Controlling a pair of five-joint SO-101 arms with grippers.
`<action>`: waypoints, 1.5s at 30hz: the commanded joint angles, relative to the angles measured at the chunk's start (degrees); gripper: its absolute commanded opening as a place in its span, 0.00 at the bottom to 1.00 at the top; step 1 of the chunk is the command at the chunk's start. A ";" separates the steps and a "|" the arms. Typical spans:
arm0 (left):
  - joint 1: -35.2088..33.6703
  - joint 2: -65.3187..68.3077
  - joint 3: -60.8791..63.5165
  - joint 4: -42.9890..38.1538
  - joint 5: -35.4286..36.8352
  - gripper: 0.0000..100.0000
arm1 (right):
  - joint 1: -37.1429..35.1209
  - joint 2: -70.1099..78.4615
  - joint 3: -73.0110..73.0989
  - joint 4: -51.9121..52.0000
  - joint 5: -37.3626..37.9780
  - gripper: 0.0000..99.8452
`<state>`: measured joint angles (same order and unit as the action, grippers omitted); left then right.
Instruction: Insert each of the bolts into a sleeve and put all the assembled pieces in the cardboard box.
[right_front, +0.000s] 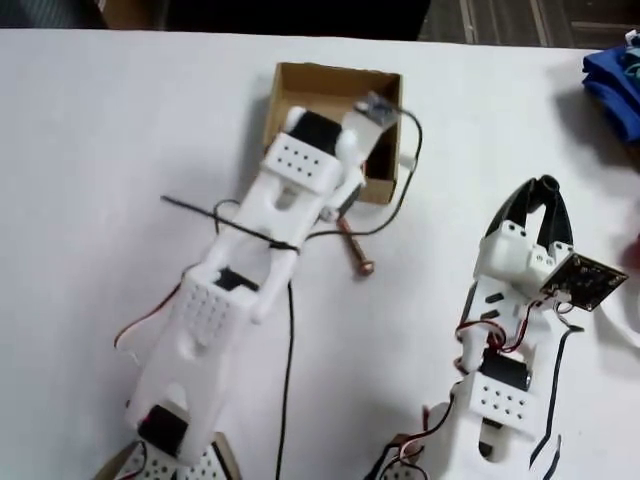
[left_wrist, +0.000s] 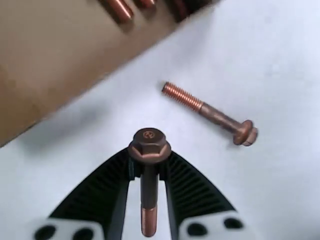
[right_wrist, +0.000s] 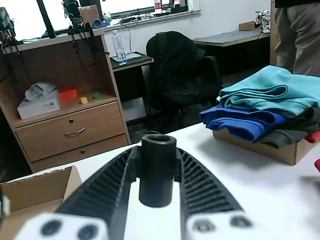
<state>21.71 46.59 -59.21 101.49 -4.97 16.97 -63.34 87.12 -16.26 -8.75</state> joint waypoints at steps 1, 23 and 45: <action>-0.79 -11.25 -0.66 0.26 2.20 0.02 | -0.57 -1.45 -0.35 -1.54 0.44 0.02; 9.58 -29.45 1.89 0.09 21.98 0.02 | -14.73 -1.89 5.80 -1.63 0.44 0.02; 2.99 -72.18 77.67 -60.48 21.80 0.02 | -21.23 -1.89 7.91 -1.71 0.53 0.02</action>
<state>25.14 -18.81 4.62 64.57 16.84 -2.55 -63.52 95.21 -16.35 -8.75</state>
